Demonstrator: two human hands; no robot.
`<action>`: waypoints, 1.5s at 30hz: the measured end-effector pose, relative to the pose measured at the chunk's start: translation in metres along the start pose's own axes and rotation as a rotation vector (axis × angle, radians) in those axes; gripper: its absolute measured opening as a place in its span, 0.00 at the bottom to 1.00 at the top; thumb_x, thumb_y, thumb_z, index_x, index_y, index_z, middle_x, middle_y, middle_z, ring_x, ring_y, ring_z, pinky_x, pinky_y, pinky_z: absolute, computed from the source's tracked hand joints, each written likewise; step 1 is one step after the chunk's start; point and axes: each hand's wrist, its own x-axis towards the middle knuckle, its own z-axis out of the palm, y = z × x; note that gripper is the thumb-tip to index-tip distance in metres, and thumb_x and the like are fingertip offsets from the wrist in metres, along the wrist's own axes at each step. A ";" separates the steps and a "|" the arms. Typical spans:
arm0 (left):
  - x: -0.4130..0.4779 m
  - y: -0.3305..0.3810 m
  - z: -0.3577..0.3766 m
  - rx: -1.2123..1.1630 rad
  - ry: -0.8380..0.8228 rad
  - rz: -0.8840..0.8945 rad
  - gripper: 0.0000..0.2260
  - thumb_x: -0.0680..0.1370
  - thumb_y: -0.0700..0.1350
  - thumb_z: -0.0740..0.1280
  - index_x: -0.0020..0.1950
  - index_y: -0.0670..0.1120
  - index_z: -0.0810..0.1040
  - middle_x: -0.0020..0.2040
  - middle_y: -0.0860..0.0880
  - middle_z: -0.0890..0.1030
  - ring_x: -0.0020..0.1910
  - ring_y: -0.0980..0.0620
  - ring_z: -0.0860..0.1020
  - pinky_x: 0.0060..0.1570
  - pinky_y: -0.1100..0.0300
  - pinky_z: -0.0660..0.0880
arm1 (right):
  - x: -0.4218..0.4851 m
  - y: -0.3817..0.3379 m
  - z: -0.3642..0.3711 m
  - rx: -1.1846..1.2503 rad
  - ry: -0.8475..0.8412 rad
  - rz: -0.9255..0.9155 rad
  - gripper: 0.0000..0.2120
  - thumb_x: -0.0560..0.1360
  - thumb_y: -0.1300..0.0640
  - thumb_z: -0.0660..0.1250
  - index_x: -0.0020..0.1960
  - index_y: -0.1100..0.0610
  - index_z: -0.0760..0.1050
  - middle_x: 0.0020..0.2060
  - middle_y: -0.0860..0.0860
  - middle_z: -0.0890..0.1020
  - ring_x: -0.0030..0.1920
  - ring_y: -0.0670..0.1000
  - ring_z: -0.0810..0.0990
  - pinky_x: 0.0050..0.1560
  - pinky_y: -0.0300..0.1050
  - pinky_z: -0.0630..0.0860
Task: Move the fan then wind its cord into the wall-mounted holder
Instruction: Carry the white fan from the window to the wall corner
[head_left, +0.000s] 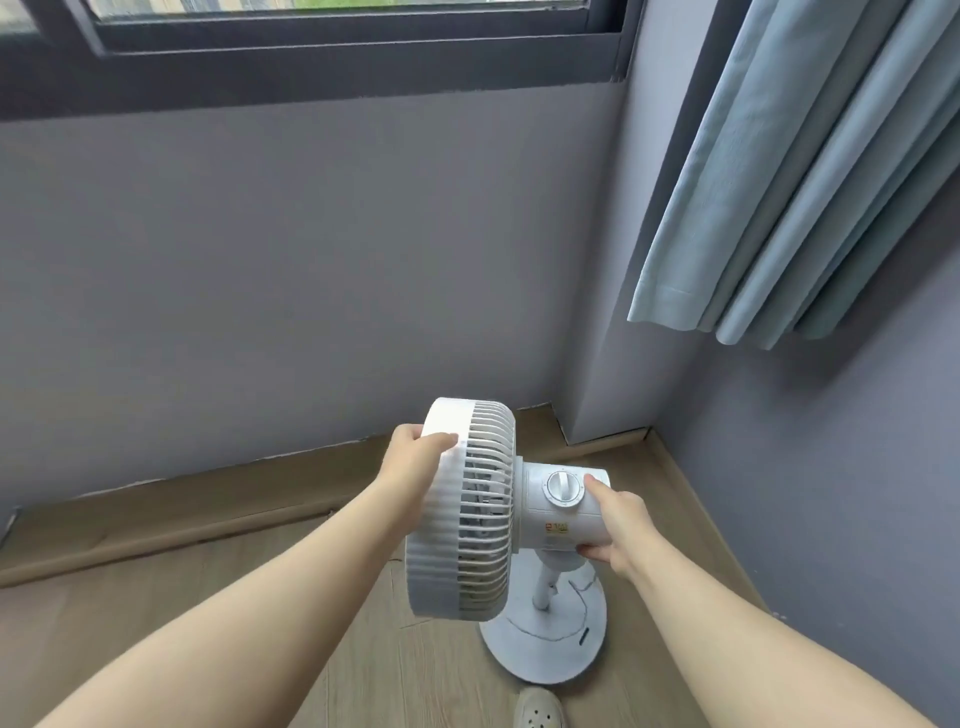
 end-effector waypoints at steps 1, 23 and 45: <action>-0.003 0.003 -0.003 0.009 -0.009 0.024 0.16 0.78 0.45 0.64 0.64 0.43 0.69 0.57 0.49 0.71 0.55 0.50 0.68 0.52 0.55 0.63 | -0.004 0.001 0.000 0.007 0.001 -0.005 0.17 0.77 0.52 0.64 0.60 0.61 0.69 0.47 0.57 0.77 0.46 0.59 0.77 0.48 0.57 0.76; -0.168 0.007 0.009 0.132 -0.403 0.338 0.05 0.76 0.37 0.66 0.46 0.45 0.72 0.41 0.48 0.77 0.38 0.49 0.77 0.40 0.56 0.75 | -0.157 0.092 -0.087 0.364 0.214 -0.080 0.15 0.76 0.51 0.65 0.58 0.56 0.65 0.54 0.59 0.76 0.52 0.63 0.77 0.49 0.63 0.77; -0.481 -0.155 0.145 0.234 -0.817 0.272 0.13 0.75 0.39 0.68 0.58 0.39 0.71 0.45 0.44 0.78 0.36 0.49 0.76 0.35 0.58 0.75 | -0.418 0.327 -0.352 0.651 0.625 -0.143 0.14 0.75 0.52 0.66 0.56 0.57 0.69 0.45 0.57 0.76 0.50 0.63 0.78 0.51 0.66 0.78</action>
